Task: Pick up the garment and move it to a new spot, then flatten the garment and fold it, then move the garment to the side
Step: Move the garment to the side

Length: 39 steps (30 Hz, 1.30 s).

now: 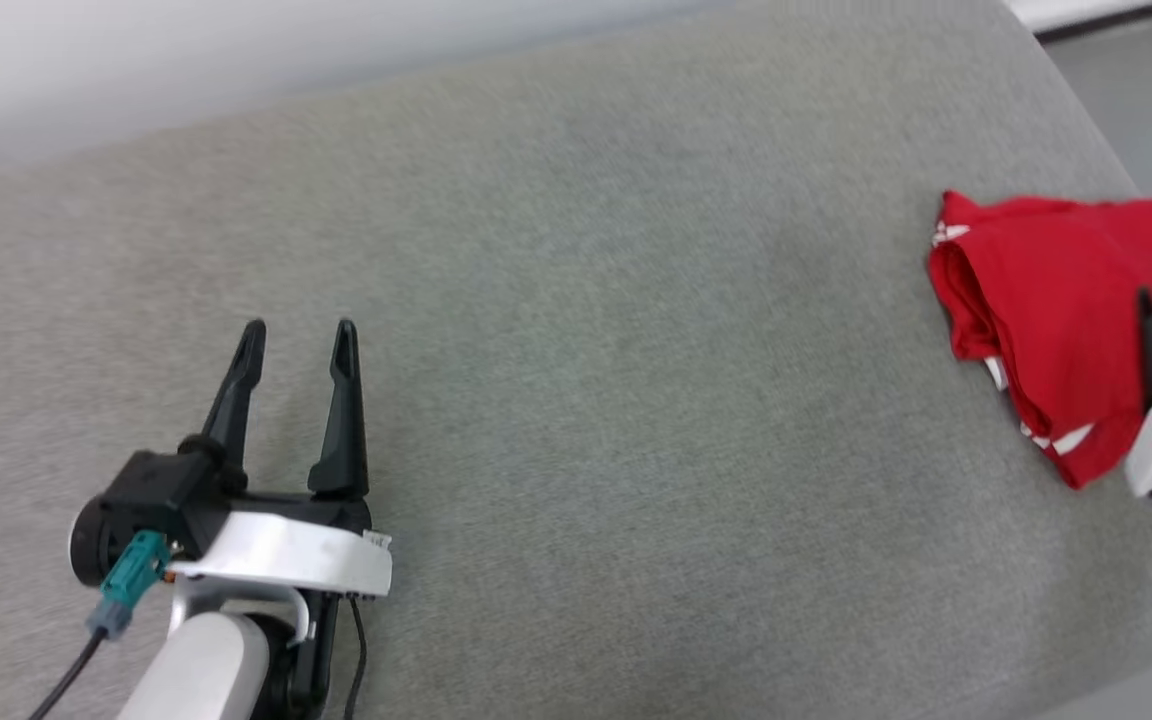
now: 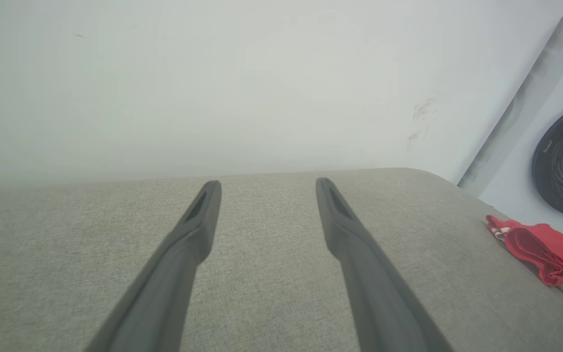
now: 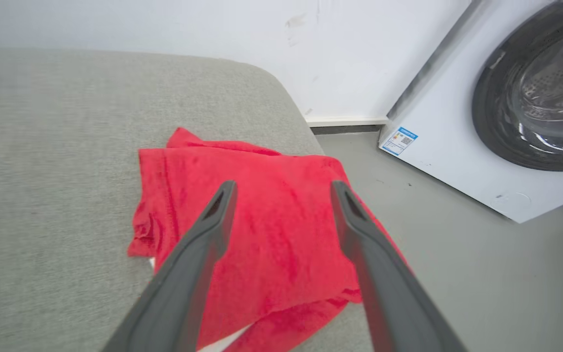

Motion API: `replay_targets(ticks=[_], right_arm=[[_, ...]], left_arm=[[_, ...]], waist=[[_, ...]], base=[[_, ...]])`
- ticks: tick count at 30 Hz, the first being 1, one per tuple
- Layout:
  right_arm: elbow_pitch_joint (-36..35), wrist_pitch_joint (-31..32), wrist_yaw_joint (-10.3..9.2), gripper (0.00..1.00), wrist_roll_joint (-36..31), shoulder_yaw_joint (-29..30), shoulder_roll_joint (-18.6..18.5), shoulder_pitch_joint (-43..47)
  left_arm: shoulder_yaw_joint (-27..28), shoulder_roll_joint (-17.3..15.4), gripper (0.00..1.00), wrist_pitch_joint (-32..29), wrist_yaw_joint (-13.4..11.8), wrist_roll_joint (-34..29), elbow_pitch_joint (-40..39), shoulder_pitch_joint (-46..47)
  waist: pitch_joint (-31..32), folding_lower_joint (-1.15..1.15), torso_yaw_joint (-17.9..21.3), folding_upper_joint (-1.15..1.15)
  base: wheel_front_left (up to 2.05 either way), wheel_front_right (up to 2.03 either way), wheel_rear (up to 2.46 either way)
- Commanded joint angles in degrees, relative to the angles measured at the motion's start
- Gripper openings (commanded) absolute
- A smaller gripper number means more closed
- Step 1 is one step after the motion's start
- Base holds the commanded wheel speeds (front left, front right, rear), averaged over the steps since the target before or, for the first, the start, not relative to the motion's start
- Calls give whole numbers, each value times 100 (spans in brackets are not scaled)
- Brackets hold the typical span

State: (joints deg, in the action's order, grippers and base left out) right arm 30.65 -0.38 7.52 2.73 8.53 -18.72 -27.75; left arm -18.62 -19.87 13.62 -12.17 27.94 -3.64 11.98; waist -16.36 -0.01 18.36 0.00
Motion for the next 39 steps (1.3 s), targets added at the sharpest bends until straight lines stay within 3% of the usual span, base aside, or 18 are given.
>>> replay_targets(ticks=[1,11,18,27,39], right_arm=[[-166,-40,-6,100,55,-42,72,190],[-1904,-255,-6,100,422,-83,835,1541],[-2876,-197,-6,100,456,-286,1186,2275],[-3725,81,-6,100,407,-366,1355,3195],[-3998,242,-6,100,401,-372,1532,3543]], left_arm=[[8,16,100,33,-24,7,37,-101],[-62,178,100,103,-4,52,384,-368],[-63,139,100,118,-48,-1,616,-582],[-257,80,100,69,-31,-36,792,-991],[-257,163,100,115,-42,25,804,-1143]], waist=[[352,1,-337,0],[856,1,-1280,0],[1178,1,-1681,0],[1588,1,-1788,0],[1787,1,-1766,0]], base=[[0,0,0],[0,0,0],[0,0,0],[0,0,0],[0,0,0]])
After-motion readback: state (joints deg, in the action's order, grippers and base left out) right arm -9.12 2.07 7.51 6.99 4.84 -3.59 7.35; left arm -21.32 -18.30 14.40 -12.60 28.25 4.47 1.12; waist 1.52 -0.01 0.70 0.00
